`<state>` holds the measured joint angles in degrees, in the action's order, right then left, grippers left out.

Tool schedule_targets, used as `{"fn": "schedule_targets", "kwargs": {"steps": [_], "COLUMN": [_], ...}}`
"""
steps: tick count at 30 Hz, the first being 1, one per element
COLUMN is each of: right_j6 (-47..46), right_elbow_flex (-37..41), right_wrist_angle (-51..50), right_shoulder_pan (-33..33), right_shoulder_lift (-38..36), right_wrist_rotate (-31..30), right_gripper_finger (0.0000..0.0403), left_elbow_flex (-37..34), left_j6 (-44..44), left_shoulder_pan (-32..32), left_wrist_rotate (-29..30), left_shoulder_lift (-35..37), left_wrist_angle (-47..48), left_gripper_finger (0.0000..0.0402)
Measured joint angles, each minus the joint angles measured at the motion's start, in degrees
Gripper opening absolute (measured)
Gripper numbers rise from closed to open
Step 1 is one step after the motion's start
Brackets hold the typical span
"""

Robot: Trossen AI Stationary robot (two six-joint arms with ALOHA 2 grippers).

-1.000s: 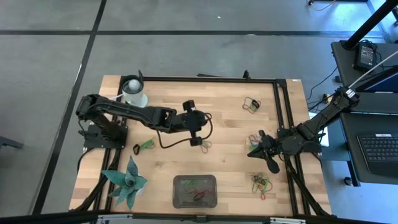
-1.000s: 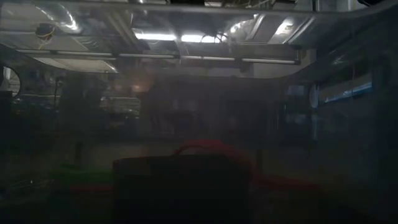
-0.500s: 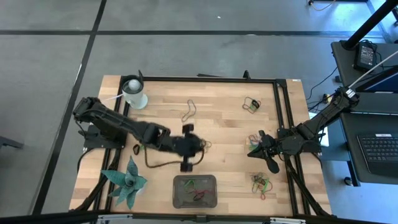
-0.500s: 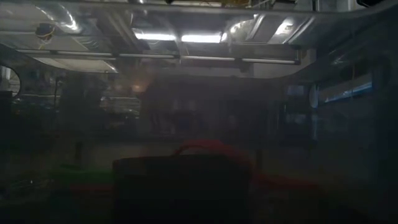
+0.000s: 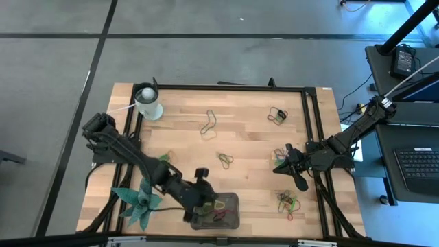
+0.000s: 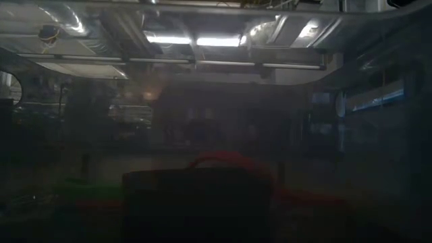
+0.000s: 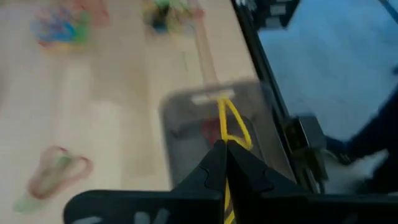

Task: Pick and place rubber bands into bin
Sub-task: Put the yellow rubber band into the black bin

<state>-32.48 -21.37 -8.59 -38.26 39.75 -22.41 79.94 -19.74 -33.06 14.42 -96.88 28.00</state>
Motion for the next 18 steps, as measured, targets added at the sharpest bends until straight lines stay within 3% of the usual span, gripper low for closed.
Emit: {"fn": "schedule_targets", "kwargs": {"steps": [9,18], "right_j6": [-0.01,-0.04], "right_elbow_flex": [0.0,0.0], "right_wrist_angle": [-0.14,-0.17], "right_shoulder_pan": [-0.01,0.0], "right_shoulder_lift": [-0.01,-0.02], "right_wrist_rotate": [0.0,0.01], "right_gripper_finger": [0.0005,0.0005], "left_elbow_flex": [-0.02,-0.03], "left_j6": [-3.75,-5.65], "left_shoulder_pan": [1.39,2.68], "left_wrist_rotate": [-13.2,-19.02], "left_shoulder_lift": [-11.26,-18.46], "left_wrist_angle": [0.39,0.11], "left_gripper_finger": [0.0002,0.0004]}}
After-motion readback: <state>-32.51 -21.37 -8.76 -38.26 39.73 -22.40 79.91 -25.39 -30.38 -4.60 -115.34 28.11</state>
